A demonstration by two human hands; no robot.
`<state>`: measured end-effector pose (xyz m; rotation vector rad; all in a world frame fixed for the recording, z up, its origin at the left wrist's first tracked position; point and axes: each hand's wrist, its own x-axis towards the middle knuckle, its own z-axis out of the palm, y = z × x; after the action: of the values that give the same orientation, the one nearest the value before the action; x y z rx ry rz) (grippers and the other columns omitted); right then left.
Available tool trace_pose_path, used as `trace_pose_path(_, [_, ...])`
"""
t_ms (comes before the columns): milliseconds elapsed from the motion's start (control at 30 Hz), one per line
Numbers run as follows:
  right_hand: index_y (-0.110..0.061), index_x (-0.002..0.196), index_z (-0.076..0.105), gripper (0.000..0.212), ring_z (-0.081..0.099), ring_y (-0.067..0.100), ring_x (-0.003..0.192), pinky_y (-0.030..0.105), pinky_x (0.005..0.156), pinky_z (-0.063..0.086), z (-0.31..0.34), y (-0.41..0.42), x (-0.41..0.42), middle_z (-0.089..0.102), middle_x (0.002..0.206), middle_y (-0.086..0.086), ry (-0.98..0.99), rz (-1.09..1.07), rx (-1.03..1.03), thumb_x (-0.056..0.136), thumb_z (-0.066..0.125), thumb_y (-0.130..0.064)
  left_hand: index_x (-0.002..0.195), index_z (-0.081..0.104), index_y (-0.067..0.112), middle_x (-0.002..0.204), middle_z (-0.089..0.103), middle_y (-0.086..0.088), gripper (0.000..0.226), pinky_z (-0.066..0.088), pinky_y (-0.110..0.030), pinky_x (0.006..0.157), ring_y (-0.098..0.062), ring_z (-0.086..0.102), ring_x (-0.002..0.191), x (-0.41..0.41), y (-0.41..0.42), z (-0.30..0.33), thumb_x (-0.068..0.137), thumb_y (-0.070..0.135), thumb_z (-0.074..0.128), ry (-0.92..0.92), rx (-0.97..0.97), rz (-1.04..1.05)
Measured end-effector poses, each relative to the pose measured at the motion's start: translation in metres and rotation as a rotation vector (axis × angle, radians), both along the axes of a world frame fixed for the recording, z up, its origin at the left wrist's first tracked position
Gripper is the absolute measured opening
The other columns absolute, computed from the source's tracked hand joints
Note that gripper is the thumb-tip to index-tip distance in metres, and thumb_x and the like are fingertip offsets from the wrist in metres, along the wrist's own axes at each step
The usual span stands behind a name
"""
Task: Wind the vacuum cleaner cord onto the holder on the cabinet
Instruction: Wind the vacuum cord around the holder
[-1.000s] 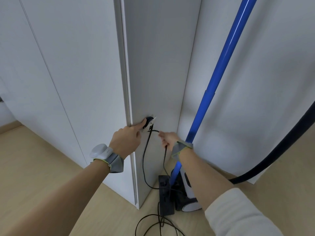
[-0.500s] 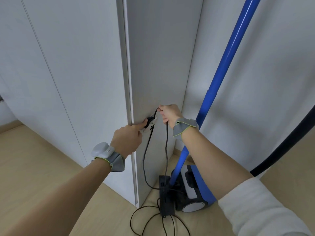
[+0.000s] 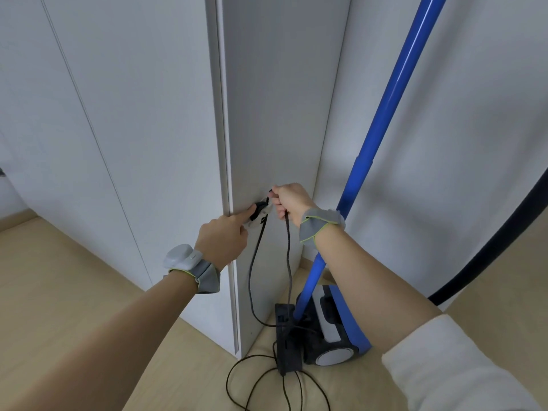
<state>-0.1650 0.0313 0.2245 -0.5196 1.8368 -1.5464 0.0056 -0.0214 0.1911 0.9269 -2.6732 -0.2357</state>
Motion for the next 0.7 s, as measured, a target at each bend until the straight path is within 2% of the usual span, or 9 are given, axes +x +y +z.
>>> trace_pose_path(100, [-0.011,0.082,0.051,0.028,0.032,0.014,0.033,0.023,0.043,0.034,-0.017,0.005,0.028,0.039,0.056,0.004,0.101,0.017,-0.058,0.106,0.038,-0.021,0.147,0.033,0.054,0.074,0.066,-0.006,0.060,0.060,-0.038,0.070,-0.029,0.066,0.061,0.000,0.000,0.000,0.098,0.021,0.031,0.011,-0.002,0.000])
trace_pose_path(233, [-0.012,0.095,0.052,0.024,0.045,0.021,0.043,0.028,0.042,0.048,-0.042,0.018,0.050,0.049,0.066,0.009,0.273,0.030,-0.050,0.106,0.037,-0.028,0.147,0.035,0.048,0.075,0.068,-0.005,0.057,0.060,-0.039,0.071,-0.029,0.068,0.064,-0.001,0.003,0.002,0.098,0.018,0.029,-0.007,-0.013,0.002])
trace_pose_path(367, [-0.019,0.097,0.054,0.022,0.058,0.027,0.052,0.040,0.047,0.059,-0.049,0.026,0.062,0.060,0.078,0.011,0.450,0.029,0.004,0.104,0.039,-0.032,0.144,0.041,0.047,0.062,0.061,0.003,0.057,0.060,-0.036,0.070,-0.024,0.068,0.058,0.001,0.002,0.009,0.099,0.015,0.025,-0.007,0.028,-0.008])
trace_pose_path(433, [-0.018,0.098,0.057,0.025,0.064,0.031,0.057,0.044,0.048,0.060,-0.051,0.028,0.064,0.064,0.083,0.011,0.562,0.017,0.050,0.103,0.039,-0.035,0.142,0.041,0.047,0.058,0.061,0.005,0.056,0.060,-0.036,0.068,-0.023,0.067,0.053,0.003,0.003,0.010,0.100,0.015,0.023,0.010,0.042,-0.023])
trace_pose_path(567, [-0.015,0.092,0.055,0.028,0.068,0.037,0.062,0.047,0.061,0.059,-0.053,0.025,0.077,0.068,0.076,0.013,0.728,0.053,0.118,0.099,0.036,-0.035,0.144,0.037,0.051,0.057,0.063,0.001,0.060,0.060,-0.036,0.064,-0.020,0.063,0.043,0.006,0.003,0.009,0.099,0.013,0.021,0.089,0.071,-0.065])
trace_pose_path(633, [-0.012,0.095,0.057,0.020,0.069,0.037,0.072,0.045,0.068,0.058,-0.058,0.024,0.092,0.071,0.081,0.015,0.777,0.143,0.162,0.097,0.041,-0.024,0.144,0.038,0.052,0.060,0.062,-0.001,0.064,0.060,-0.035,0.066,-0.022,0.062,0.044,0.008,0.002,0.011,0.098,0.010,0.023,0.092,0.052,-0.085])
trace_pose_path(700, [-0.010,0.098,0.058,0.014,0.068,0.038,0.080,0.043,0.074,0.056,-0.066,0.025,0.105,0.072,0.086,0.017,0.848,0.213,0.233,0.094,0.044,-0.013,0.147,0.036,0.054,0.066,0.056,-0.002,0.068,0.057,-0.035,0.070,-0.025,0.058,0.053,0.008,0.002,0.011,0.097,0.009,0.027,0.017,-0.014,-0.079])
